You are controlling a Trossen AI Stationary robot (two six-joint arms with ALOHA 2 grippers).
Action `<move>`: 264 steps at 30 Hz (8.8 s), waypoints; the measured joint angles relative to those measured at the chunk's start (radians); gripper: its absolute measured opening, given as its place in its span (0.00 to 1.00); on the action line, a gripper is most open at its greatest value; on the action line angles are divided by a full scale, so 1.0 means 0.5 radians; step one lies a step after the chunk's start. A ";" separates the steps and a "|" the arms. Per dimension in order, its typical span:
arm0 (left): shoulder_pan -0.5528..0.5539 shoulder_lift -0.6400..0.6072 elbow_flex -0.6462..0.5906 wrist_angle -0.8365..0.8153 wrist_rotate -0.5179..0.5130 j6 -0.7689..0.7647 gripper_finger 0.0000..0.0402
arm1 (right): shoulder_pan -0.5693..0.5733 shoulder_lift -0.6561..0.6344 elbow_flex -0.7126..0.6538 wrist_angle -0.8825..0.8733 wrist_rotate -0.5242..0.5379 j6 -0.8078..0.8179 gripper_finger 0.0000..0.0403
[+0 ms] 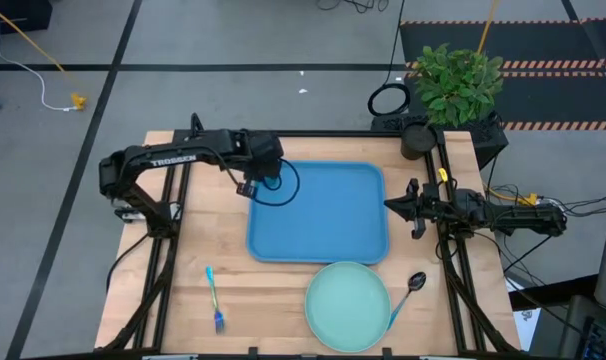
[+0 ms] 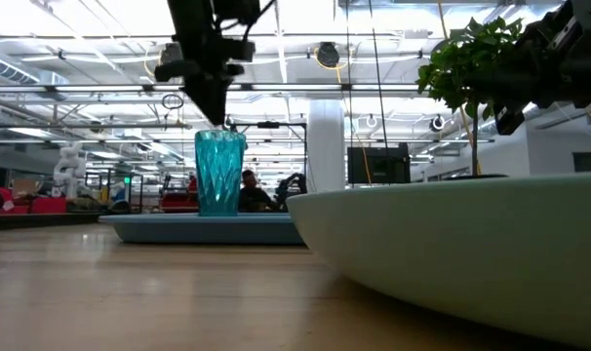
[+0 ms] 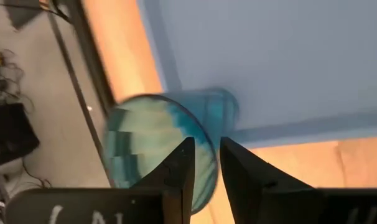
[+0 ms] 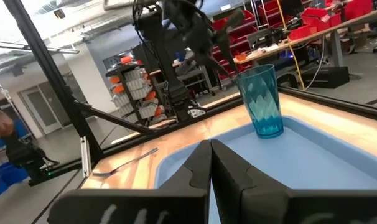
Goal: Pick and place plate/cup/fork/spoon on tray
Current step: Put the light blue plate on the blue serving tray, then put the blue fork on the blue serving tray
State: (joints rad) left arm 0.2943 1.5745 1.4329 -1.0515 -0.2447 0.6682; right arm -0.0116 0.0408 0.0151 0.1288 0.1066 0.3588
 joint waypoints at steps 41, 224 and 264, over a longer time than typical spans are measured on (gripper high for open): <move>-1.108 -0.310 -0.197 0.611 -0.328 -1.028 0.20 | 1.405 2.596 1.849 -1.048 -0.221 0.585 0.04; -1.799 -0.337 -0.197 0.056 -0.545 -2.257 0.20 | 0.490 3.039 2.171 -0.730 0.144 -0.929 0.16; -2.476 0.078 -1.027 0.684 0.357 -1.893 0.32 | 0.667 2.640 2.173 -0.728 0.153 -1.020 0.16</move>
State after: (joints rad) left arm -0.9439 1.6135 0.9192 -0.7093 -0.0662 -0.2782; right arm 0.3218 1.3609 1.1018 -0.2350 0.1828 -0.1513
